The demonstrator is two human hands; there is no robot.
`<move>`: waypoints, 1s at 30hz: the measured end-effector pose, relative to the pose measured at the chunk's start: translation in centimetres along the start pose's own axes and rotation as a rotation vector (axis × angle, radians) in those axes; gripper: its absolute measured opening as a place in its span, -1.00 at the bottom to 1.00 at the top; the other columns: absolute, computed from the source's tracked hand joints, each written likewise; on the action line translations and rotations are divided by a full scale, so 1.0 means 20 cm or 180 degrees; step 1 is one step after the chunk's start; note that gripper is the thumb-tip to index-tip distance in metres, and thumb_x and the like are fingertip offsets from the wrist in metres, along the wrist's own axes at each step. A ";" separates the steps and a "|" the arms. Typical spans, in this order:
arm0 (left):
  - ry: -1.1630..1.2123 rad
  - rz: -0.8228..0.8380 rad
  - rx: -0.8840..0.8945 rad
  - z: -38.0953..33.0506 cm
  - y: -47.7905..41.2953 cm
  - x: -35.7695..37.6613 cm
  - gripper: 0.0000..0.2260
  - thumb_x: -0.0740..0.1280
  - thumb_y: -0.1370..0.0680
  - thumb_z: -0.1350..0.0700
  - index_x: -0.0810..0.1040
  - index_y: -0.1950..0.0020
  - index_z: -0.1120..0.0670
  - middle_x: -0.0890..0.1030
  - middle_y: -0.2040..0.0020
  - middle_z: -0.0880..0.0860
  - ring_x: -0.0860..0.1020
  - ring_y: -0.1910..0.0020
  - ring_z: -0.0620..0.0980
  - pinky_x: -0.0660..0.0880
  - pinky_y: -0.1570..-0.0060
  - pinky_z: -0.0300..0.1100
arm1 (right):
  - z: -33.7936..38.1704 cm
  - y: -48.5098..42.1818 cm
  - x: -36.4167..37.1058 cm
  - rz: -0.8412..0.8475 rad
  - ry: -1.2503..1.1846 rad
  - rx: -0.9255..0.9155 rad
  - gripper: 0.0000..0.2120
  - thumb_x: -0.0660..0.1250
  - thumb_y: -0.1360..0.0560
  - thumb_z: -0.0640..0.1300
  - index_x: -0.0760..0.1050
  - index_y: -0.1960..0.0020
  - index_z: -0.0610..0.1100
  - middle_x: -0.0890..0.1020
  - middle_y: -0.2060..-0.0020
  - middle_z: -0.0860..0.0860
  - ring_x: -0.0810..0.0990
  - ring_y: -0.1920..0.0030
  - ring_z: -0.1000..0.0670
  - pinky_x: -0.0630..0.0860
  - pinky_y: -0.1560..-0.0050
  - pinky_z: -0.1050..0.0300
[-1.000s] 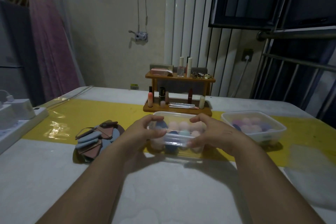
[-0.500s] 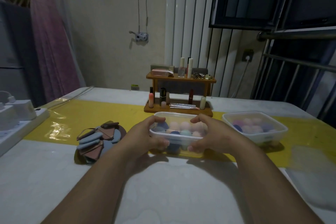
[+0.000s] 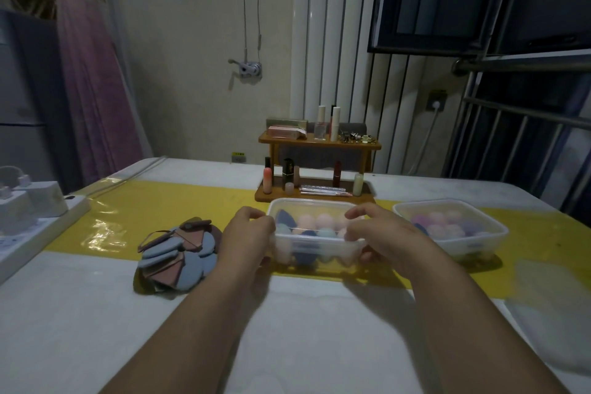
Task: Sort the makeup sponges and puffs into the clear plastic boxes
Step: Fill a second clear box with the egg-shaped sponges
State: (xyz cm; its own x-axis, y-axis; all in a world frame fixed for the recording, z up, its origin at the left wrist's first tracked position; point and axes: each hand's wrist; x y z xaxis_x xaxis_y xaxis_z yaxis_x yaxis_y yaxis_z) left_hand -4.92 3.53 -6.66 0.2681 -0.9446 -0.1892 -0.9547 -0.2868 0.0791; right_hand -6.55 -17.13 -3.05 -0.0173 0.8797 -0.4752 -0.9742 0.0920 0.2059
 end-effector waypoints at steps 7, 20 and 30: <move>0.0037 -0.0609 0.0614 0.04 -0.02 -0.02 -0.91 0.27 -0.62 0.08 0.49 -0.12 -0.04 0.59 0.00 0.03 0.58 0.12 0.00 0.64 0.16 -0.01 | -0.01 -0.02 0.21 -0.0699 -0.0348 -0.0578 -0.83 0.42 -0.48 -0.14 0.55 -0.06 0.01 0.61 0.02 0.01 0.62 0.06 -0.03 0.62 0.09 0.03; -0.0743 -0.0624 0.0786 0.07 -0.06 0.02 -0.47 0.12 -0.60 0.32 0.24 -0.54 -0.03 0.18 -0.56 0.12 0.27 -0.47 0.18 0.35 -0.36 0.05 | -0.03 -0.07 0.36 0.0031 -0.0032 -0.1173 -0.36 0.24 -0.54 -0.35 0.25 -0.54 0.06 0.30 -0.50 0.06 0.30 -0.46 -0.02 0.38 -0.42 -0.01; -0.2440 -0.0570 0.2177 0.09 0.00 0.09 -0.42 0.36 -0.48 0.09 0.26 -0.48 -0.07 0.21 -0.54 0.03 0.13 -0.53 0.07 0.23 -0.46 0.08 | 0.00 0.00 0.02 -0.1729 0.2001 -0.0727 -0.53 0.25 -0.54 -0.14 0.37 -0.45 0.01 0.47 -0.36 -0.01 0.43 -0.33 -0.09 0.33 -0.34 -0.06</move>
State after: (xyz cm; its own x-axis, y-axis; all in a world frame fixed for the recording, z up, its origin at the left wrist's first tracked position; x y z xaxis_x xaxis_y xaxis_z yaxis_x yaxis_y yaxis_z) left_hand -4.58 2.16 -8.70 0.4876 -0.4741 -0.7331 -0.8424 -0.0351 -0.5376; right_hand -6.55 -16.66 -3.21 0.4087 0.3131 -0.8573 -0.9038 0.2697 -0.3323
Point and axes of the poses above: each hand's wrist, its own y-axis away from the middle knuckle, its own x-axis out of the palm, z = x × y
